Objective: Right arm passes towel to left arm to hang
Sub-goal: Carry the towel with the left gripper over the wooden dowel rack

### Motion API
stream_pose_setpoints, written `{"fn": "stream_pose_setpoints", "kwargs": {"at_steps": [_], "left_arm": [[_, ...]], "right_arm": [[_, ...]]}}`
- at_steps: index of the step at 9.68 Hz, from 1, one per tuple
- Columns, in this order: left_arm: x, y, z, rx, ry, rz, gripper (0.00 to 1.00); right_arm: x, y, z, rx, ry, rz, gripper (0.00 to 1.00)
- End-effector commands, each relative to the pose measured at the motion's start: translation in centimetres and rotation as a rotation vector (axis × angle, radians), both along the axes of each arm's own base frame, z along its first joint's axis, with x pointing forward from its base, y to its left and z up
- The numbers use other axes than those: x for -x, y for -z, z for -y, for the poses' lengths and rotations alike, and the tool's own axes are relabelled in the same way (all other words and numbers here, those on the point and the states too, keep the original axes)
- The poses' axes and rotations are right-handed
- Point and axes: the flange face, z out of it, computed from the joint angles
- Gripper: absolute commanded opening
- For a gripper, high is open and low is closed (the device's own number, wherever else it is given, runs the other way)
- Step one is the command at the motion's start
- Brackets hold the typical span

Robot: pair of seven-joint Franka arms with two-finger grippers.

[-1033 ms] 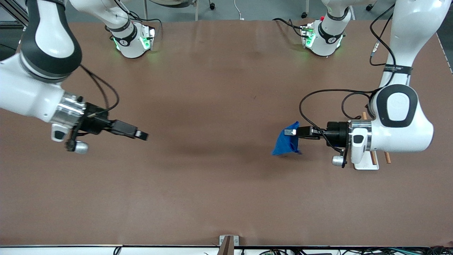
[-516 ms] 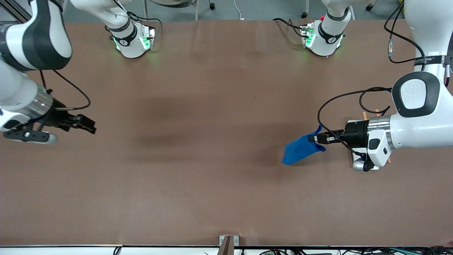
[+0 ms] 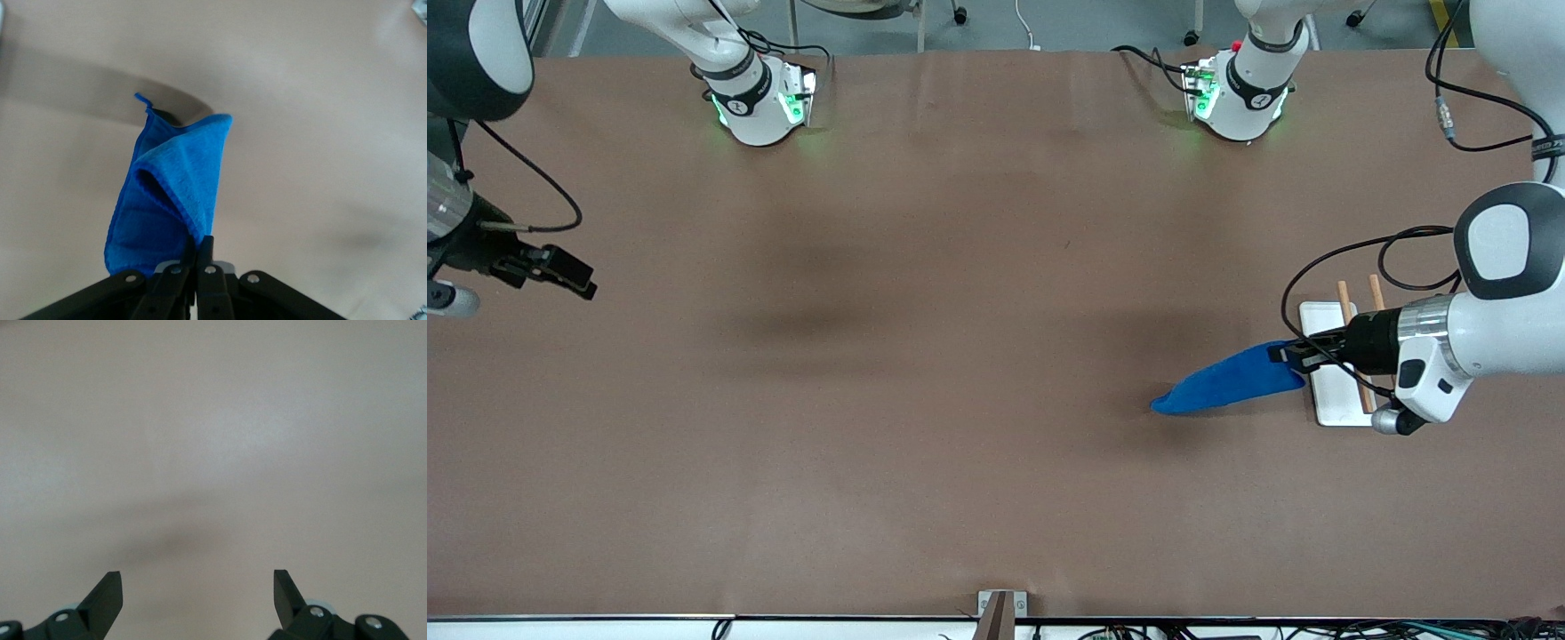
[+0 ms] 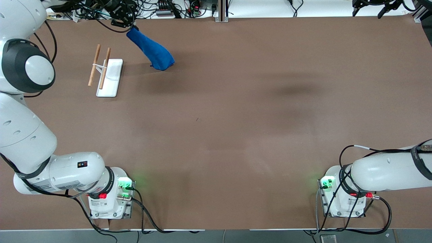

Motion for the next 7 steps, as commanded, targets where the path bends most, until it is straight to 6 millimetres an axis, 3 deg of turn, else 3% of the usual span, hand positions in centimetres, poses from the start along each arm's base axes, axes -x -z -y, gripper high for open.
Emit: {"fn": "stream_pose_setpoints", "kwargs": {"at_steps": [1,3,6,7], "left_arm": [[1.3,0.3,-0.4,-0.086,-0.007,-0.071,0.00],[1.9,0.4,-1.1,-0.111,-0.078,-0.154,0.00],[3.0,-0.1,-1.6,-0.184,-0.249,-0.282,0.00],[3.1,-0.2,-3.4,-0.221,-0.274,-0.280,0.00]], "right_arm": [[2.2,-0.3,1.2,0.020,-0.085,-0.005,1.00],[1.9,-0.9,3.1,0.027,-0.147,0.005,1.00],[0.6,-2.4,4.0,0.039,-0.137,0.037,1.00],[0.1,-2.5,5.0,0.044,-0.124,0.041,1.00]]}}
